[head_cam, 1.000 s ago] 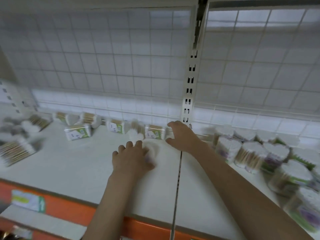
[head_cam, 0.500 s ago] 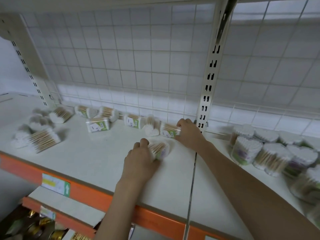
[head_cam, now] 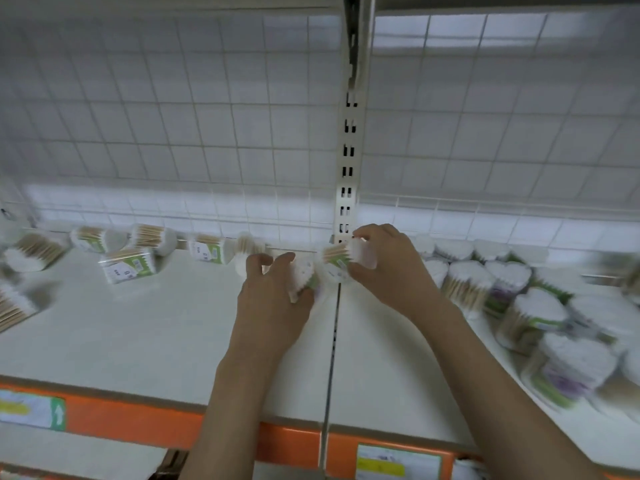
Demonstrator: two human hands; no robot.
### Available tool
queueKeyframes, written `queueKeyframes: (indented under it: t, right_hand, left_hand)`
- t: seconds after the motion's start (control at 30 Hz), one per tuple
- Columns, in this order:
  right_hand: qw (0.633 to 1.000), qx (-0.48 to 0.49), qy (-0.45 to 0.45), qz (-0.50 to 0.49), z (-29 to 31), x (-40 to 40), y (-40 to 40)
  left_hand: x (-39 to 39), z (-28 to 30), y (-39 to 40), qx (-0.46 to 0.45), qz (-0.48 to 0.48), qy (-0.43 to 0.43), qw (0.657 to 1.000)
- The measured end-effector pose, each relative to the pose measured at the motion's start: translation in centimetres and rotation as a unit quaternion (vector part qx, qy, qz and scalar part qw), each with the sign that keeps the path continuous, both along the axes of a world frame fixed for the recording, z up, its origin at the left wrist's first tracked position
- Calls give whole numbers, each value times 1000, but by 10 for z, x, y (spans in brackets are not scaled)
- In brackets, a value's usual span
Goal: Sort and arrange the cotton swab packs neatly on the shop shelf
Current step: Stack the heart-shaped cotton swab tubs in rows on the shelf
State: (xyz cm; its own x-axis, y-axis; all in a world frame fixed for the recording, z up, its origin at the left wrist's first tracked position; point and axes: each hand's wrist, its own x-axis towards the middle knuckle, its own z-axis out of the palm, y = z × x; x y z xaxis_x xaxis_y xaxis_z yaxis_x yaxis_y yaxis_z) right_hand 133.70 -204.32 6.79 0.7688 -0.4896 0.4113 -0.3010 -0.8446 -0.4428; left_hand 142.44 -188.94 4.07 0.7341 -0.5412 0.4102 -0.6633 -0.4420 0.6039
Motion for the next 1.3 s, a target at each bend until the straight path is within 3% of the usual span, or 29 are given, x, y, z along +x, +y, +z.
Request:
queueKeyframes:
  t: [0.17, 0.57, 1.0, 1.3]
  right_hand:
    - [998, 16, -16, -59, 10, -67, -3]
    - [984, 15, 96, -147, 11, -150, -14]
    - [972, -53, 148, -172, -12, -138, -30]
    - [974, -62, 144, -165, -19, -131, -43]
  left_hand:
    - [-28, 7, -18, -3, -69, 1, 998]
    - [-90, 1, -72, 45, -216, -47, 974]
    - [-94, -16, -87, 124, -242, -52, 961]
    - [-99, -18, -106, 124, -220, -70, 965]
